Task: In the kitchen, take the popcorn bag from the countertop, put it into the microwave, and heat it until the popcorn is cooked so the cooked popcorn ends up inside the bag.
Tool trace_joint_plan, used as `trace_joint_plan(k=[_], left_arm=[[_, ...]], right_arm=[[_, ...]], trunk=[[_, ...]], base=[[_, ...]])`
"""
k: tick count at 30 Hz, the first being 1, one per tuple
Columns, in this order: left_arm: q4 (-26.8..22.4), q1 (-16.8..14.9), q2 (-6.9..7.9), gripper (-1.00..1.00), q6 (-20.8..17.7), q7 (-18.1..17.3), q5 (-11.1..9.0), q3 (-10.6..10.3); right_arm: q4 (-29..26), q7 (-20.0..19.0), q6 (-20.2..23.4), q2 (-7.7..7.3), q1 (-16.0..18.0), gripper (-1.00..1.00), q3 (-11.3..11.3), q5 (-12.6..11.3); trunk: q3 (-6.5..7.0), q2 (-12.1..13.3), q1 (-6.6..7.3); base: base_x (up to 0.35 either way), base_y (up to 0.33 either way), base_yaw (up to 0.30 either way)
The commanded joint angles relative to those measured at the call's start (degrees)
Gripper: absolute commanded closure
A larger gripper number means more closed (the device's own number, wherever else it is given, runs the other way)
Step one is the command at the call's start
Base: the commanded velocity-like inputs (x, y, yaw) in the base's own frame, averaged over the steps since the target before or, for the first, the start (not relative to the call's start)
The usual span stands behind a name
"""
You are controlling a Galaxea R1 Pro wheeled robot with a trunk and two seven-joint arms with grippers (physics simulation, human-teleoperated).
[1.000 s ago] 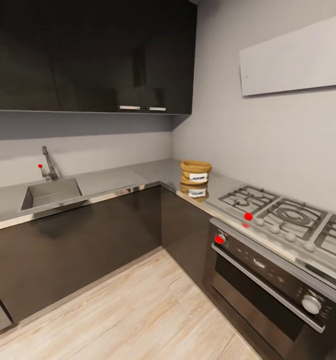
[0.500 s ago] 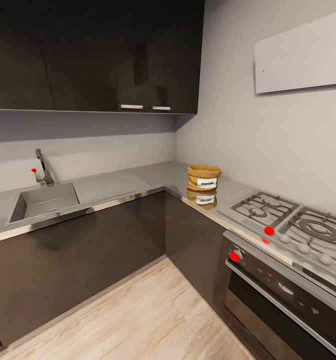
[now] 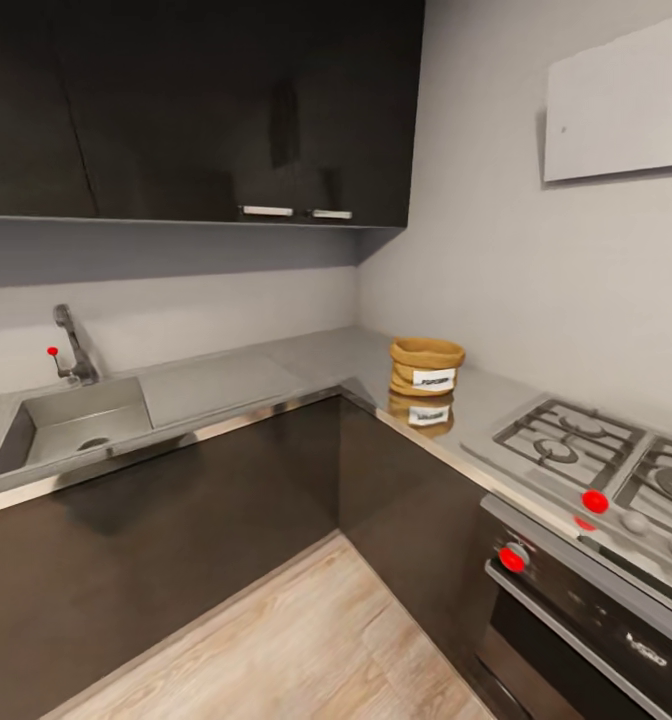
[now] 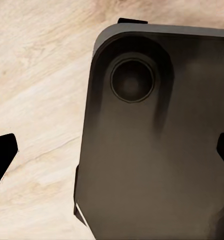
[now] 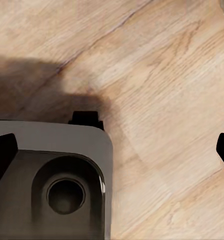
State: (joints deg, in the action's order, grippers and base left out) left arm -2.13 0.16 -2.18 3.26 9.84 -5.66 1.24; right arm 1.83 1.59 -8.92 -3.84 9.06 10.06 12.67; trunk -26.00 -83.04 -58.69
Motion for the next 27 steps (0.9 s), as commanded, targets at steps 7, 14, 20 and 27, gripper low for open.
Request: trace_joint_plan(k=[7, 14, 20, 27], left_arm=[[-0.07, 0.03, 0.06, -1.0, 0.15, -2.74, -0.65, -0.02], [-0.07, 0.04, -0.02, -1.0, 0.17, -2.81, -0.67, -0.01], [-0.07, 0.02, -0.02, -1.0, 0.17, -2.81, -0.67, -0.01], [-0.07, 0.03, -0.02, -1.0, 0.17, -2.81, -0.67, -0.01]], right_arm=[[0.13, -0.01, -0.31, -0.03, 0.08, -1.0, 0.48, 0.69], [0.13, -0.01, -0.31, -0.02, 0.08, -1.0, 0.48, 0.7], [0.13, -0.07, -0.31, -0.03, 0.08, -1.0, 0.46, 0.87], [0.11, -0.1, -0.31, -0.03, 0.08, -1.0, 0.4, 0.95]], trunk=[[-0.05, -0.02, -0.03], [-0.05, -0.02, -0.03], [-0.05, -0.02, -0.03], [-0.05, -0.02, -0.03]], base=[[0.318, 0.157, 0.0], [0.318, 0.16, 0.0], [0.318, 0.16, 0.0], [0.318, 0.16, 0.0]])
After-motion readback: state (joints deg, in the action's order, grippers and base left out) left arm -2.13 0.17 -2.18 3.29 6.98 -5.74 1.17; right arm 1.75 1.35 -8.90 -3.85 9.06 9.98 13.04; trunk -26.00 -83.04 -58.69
